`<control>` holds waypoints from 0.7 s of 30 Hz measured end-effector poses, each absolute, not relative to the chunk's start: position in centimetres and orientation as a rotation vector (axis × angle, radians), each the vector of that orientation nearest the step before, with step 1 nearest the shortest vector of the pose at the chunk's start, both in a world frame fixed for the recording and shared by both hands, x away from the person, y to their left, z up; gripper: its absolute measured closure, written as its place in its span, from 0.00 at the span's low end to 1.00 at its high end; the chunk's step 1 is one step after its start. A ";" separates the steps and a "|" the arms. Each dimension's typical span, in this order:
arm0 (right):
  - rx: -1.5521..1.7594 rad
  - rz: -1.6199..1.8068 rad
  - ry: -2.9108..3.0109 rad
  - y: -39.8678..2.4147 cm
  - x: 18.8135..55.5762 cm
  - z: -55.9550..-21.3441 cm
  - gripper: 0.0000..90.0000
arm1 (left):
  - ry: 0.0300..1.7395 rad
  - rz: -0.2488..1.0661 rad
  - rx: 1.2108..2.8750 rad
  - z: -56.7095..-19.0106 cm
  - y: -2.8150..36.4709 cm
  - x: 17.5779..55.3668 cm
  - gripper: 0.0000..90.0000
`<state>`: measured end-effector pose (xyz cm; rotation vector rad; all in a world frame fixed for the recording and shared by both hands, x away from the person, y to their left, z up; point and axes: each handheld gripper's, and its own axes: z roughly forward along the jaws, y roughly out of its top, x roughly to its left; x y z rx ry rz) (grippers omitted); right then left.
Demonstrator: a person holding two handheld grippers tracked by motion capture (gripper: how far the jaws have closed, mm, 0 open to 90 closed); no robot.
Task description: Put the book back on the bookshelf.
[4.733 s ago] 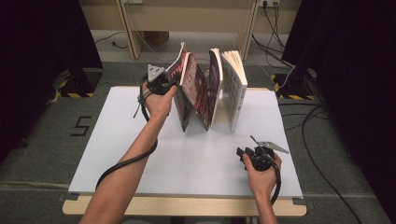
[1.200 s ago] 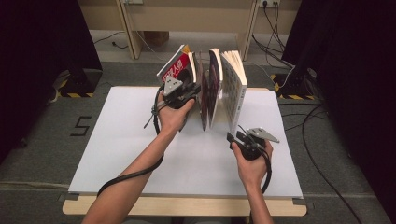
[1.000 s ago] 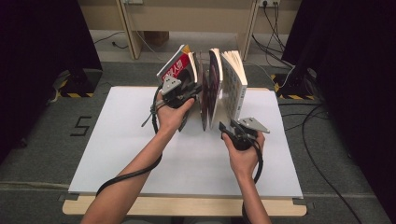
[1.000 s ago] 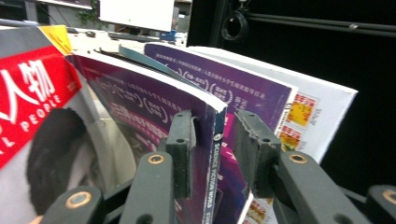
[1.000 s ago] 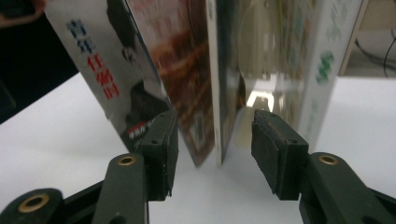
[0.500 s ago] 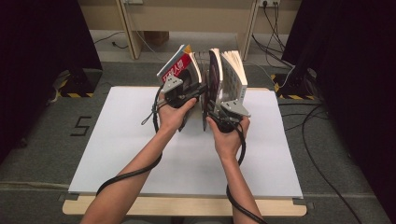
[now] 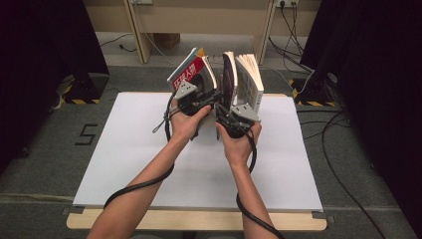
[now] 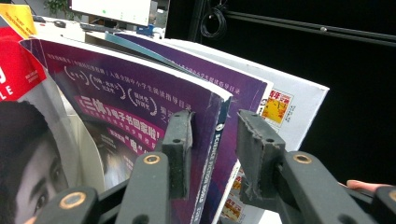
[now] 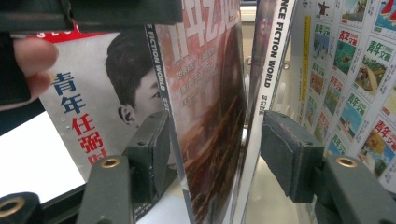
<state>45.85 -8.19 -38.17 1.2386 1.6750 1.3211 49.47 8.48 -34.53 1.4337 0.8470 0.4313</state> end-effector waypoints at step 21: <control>1.215 1.310 1.627 -7.9 46.2 -38.4 0.46 | 0.831 0.422 1.453 -34.4 7.7 49.6 0.73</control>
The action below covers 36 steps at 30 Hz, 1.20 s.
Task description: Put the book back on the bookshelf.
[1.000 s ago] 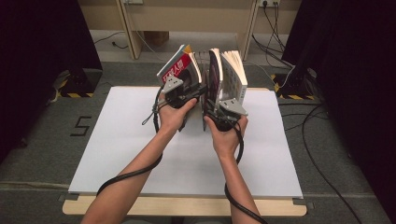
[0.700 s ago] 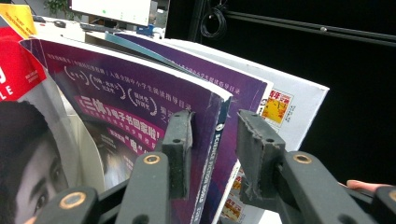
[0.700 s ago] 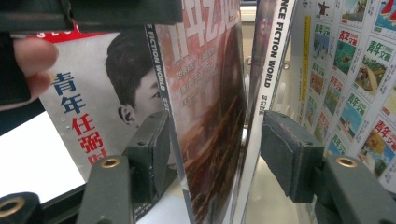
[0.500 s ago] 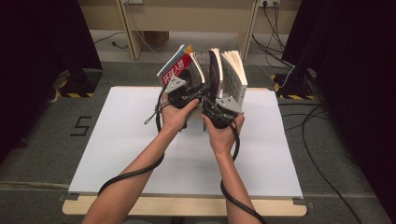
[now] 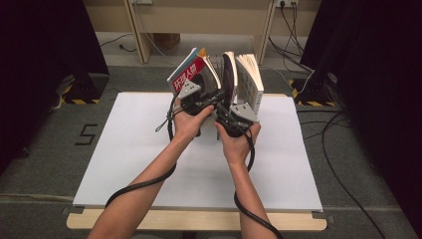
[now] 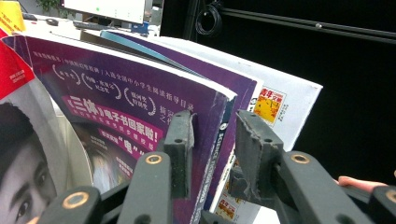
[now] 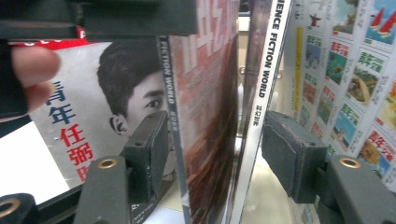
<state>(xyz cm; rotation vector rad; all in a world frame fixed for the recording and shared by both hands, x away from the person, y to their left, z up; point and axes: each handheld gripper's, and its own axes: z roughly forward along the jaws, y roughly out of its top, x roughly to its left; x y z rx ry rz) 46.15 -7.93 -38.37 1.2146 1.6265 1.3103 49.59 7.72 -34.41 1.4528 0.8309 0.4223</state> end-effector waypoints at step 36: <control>1.240 1.252 1.585 -7.6 46.8 -38.0 0.50 | 0.807 0.386 1.459 -34.3 7.3 49.5 0.73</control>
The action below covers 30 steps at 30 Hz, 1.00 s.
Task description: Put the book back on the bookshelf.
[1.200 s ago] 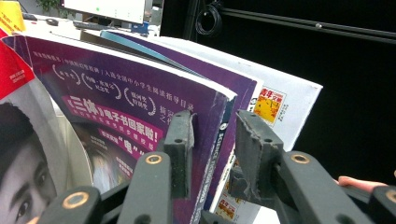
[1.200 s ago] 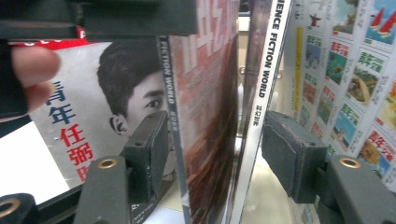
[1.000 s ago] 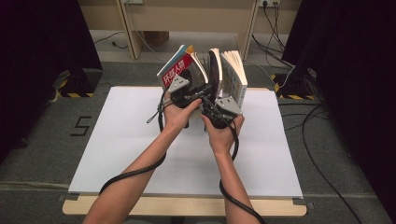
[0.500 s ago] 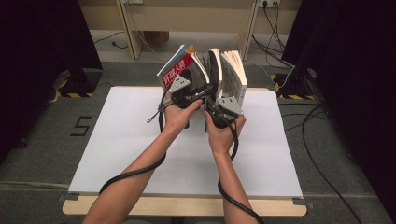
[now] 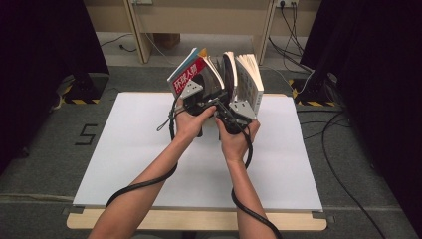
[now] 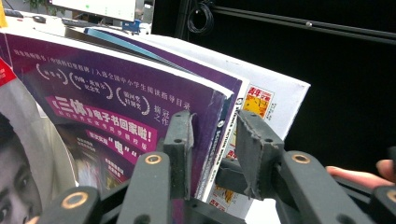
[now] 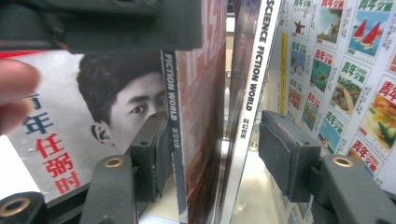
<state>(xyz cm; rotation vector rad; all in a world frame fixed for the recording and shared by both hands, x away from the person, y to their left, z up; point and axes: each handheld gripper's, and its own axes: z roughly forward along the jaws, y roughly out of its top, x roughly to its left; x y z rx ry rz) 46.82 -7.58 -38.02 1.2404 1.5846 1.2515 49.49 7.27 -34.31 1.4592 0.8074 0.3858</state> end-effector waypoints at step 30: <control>1.383 1.222 1.537 -8.5 47.4 -36.5 0.63 | 0.791 0.522 1.464 -33.3 15.2 45.3 0.69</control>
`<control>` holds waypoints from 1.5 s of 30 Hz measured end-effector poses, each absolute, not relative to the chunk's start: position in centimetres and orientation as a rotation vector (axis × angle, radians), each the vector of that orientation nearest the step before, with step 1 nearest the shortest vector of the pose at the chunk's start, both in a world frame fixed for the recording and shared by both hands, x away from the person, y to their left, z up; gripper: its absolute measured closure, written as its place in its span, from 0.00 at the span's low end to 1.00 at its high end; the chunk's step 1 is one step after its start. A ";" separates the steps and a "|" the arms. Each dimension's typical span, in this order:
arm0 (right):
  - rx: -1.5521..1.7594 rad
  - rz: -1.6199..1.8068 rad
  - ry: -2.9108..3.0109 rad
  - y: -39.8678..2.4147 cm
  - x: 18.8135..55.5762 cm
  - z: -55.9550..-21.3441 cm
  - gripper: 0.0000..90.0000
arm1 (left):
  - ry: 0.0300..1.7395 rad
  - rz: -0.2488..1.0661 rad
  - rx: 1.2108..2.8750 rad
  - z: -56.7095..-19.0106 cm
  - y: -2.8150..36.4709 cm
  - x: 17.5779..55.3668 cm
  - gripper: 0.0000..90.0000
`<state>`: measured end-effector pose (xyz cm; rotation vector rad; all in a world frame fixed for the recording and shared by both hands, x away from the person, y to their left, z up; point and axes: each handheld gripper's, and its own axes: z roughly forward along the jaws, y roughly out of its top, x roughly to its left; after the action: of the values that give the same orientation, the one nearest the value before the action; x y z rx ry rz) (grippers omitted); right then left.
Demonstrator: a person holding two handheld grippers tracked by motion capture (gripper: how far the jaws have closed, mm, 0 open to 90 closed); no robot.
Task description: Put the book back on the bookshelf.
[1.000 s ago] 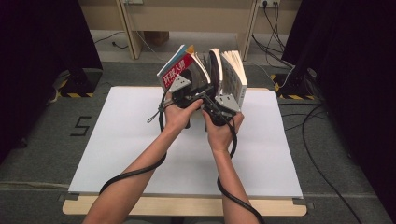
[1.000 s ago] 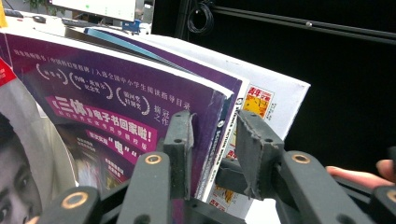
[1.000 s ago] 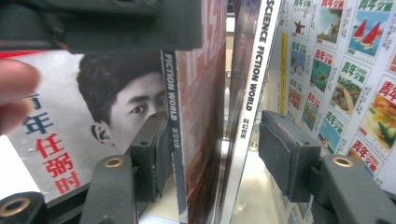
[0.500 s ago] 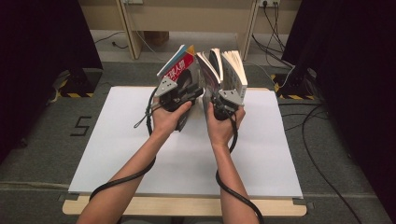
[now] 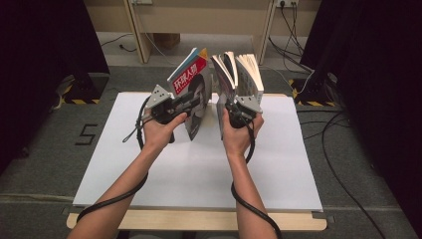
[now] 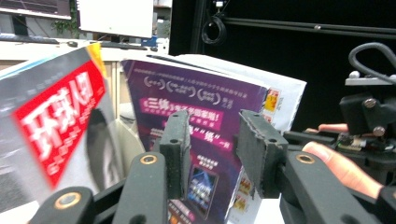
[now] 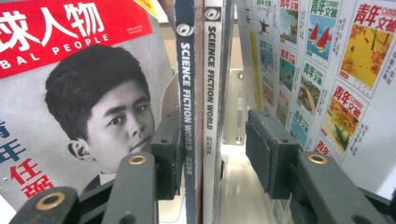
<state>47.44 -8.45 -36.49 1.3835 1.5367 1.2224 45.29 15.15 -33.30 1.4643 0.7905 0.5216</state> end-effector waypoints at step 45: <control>1.240 1.257 1.587 -11.7 42.5 -36.3 0.56 | 0.957 0.639 1.461 -37.0 24.0 42.3 0.60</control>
<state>42.55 -11.67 -36.28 1.2397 1.5871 1.2574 42.30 24.00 -36.98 1.4613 0.9570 0.6391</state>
